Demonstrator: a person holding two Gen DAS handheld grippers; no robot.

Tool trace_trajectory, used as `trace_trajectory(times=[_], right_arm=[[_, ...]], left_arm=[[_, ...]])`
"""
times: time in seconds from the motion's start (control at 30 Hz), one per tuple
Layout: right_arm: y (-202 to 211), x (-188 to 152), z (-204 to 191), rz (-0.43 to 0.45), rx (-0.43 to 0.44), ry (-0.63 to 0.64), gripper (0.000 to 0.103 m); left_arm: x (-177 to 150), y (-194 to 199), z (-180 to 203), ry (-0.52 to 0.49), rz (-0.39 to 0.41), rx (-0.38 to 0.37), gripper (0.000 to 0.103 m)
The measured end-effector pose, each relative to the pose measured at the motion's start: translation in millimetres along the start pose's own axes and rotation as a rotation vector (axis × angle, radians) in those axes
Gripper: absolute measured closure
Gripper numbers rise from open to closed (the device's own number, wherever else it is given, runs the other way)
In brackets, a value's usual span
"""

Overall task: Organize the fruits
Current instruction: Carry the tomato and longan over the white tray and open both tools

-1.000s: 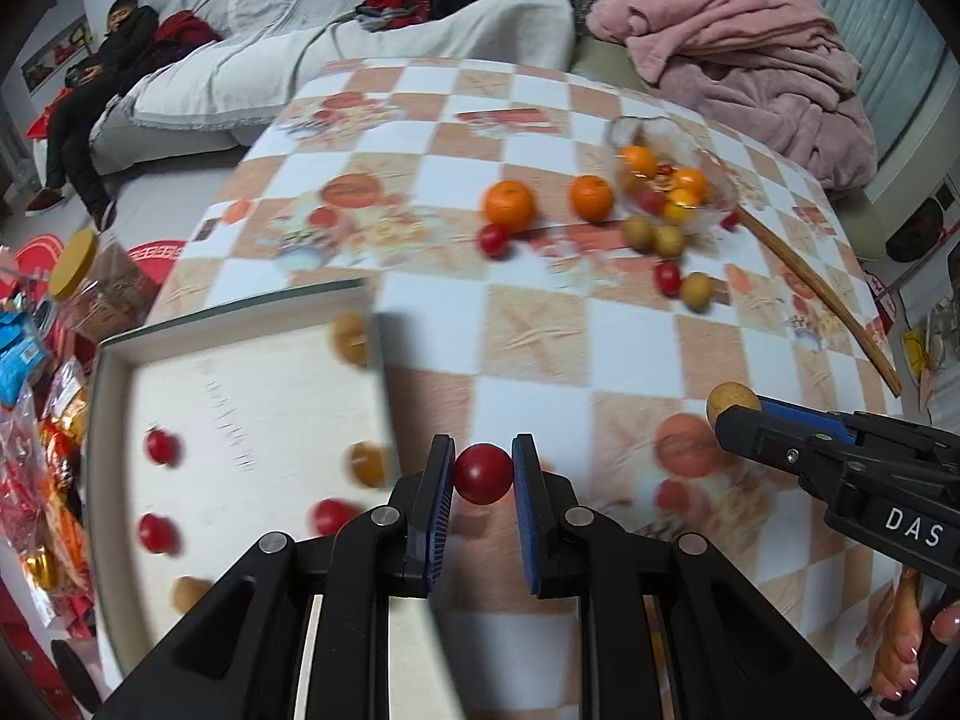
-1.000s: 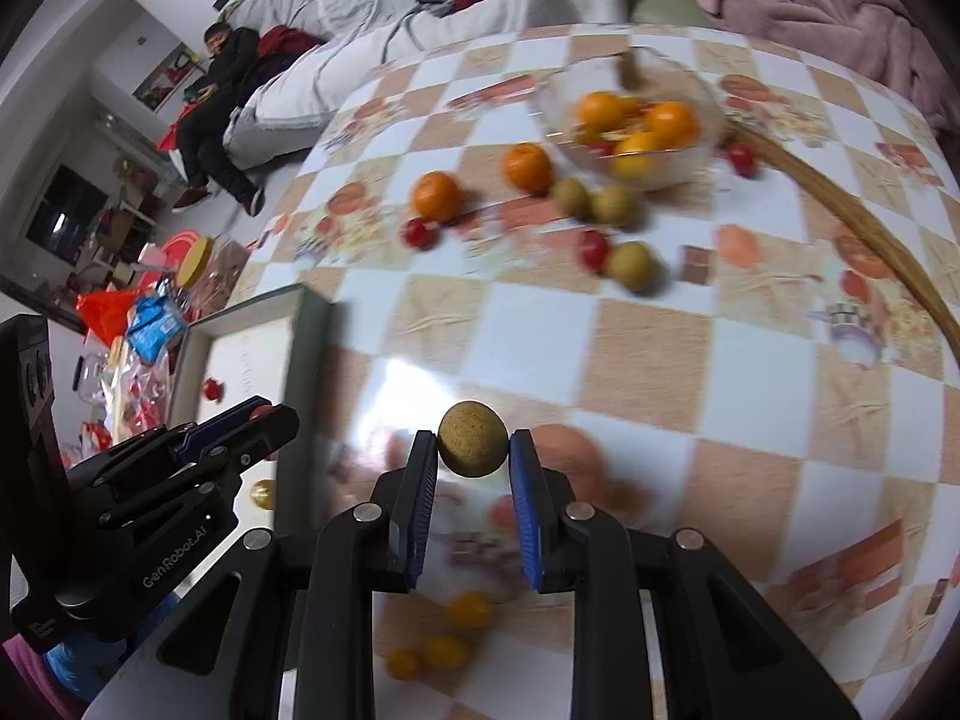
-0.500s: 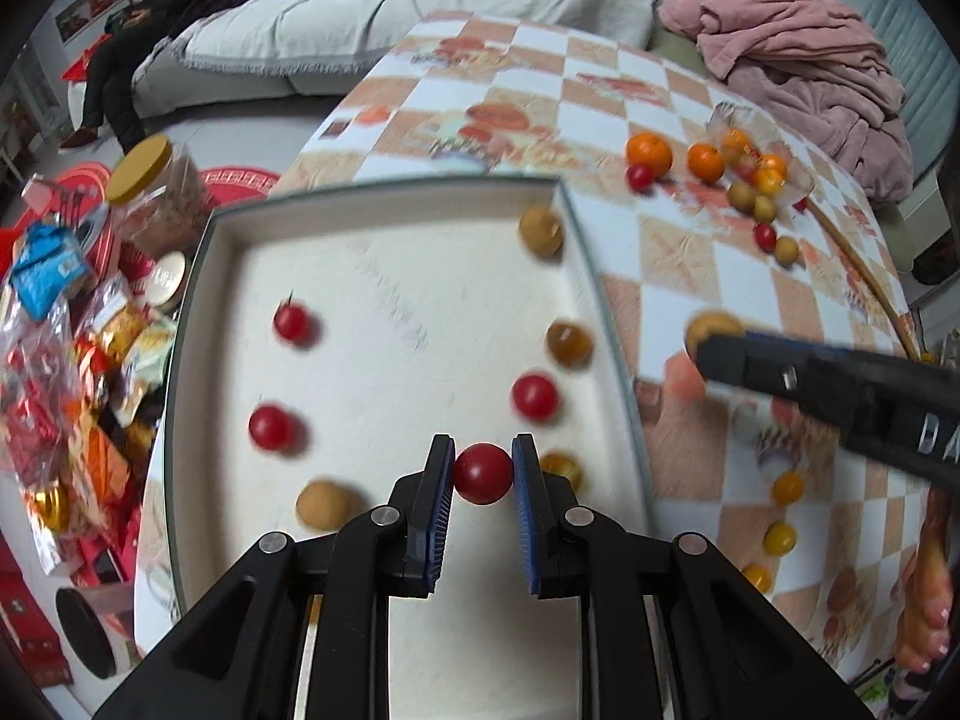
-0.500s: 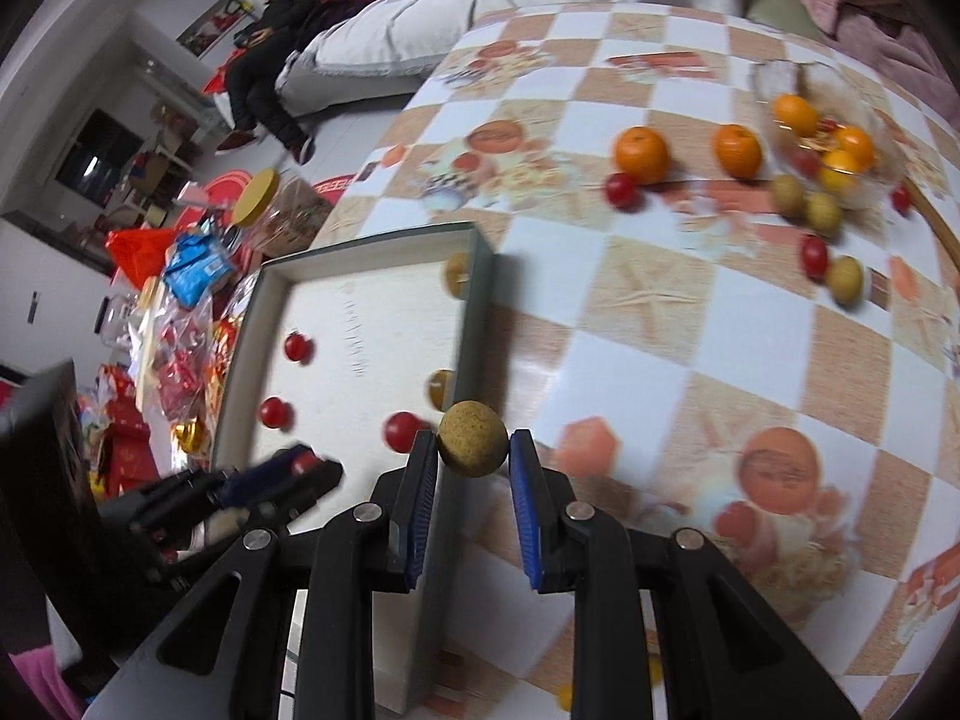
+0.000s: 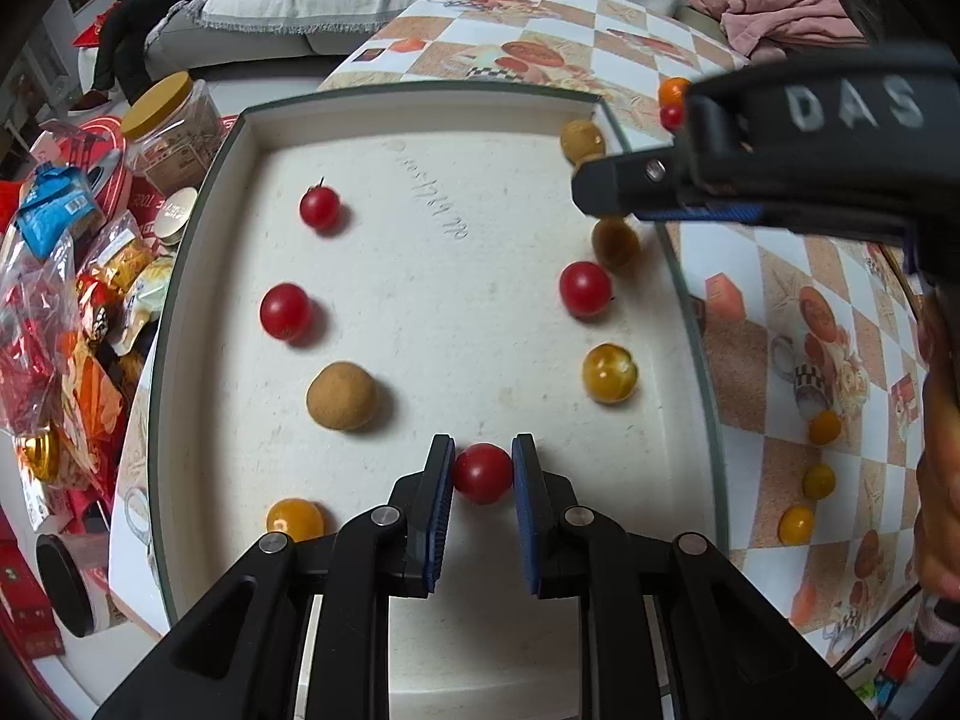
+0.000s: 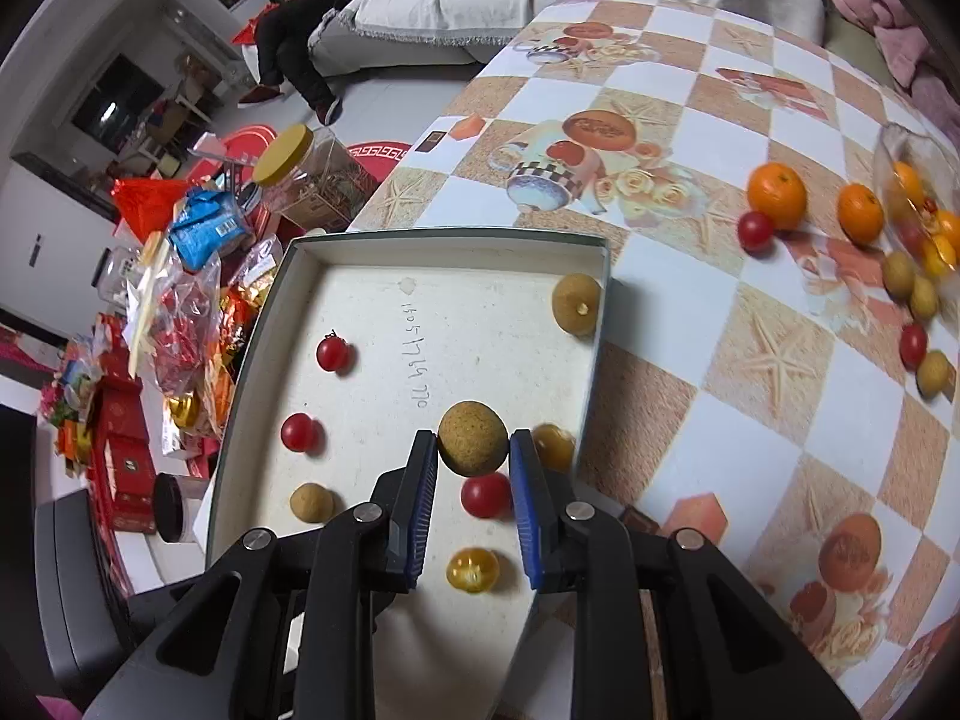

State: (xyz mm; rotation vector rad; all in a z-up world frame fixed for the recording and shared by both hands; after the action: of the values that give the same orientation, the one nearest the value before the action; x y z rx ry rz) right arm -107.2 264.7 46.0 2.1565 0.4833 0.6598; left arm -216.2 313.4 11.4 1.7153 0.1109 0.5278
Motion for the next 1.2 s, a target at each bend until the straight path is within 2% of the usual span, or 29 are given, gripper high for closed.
trace_trajectory(times=[0.37,0.73,0.8,0.93,1.1,1.13,1.17,1.2], right_arm=[[-34,12,-1,-0.053,-0.045,0.025,0.076],[-48,12,1,-0.099,-0.077,0.035,0.075],[-47,12,0,-0.098,-0.071,0.033,0.069],[-39,11,-5,-0.085,-0.048,0.039,0.05],[-24,6,-15,-0.061,-0.016,0.041,0.037],[-20,5,-17,-0.052,-0.008,0.043,0.034],[-15,3,-18,-0.042,-0.001,0.041,0.03],[-9,1,-21,-0.031,0.005,0.038,0.029]], left_arm=[[-7,2,1,-0.003,0.03,0.016,0.082],[-7,4,1,-0.02,0.011,0.035,0.081],[-8,4,1,-0.027,0.007,0.04,0.081],[-9,4,1,-0.036,0.0,0.039,0.081],[-12,9,-2,-0.05,0.007,0.04,0.081],[-13,10,-3,-0.052,0.009,0.041,0.076],[-14,11,-4,-0.053,0.012,0.044,0.048],[-15,14,-6,-0.042,0.031,0.052,0.032]])
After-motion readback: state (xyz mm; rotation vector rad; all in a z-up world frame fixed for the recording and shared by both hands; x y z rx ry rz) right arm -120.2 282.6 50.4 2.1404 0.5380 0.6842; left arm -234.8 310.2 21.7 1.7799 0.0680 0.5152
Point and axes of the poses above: each gripper's, at about its wrist camera, not at the fingertips, and y roughly against the way its jaws point, z to its right, x to its top, the point moved 1 cm from there along -y, roughly the way its jaws point, and after that the axes turned 13 degrees about x, right-handed, at the moved point
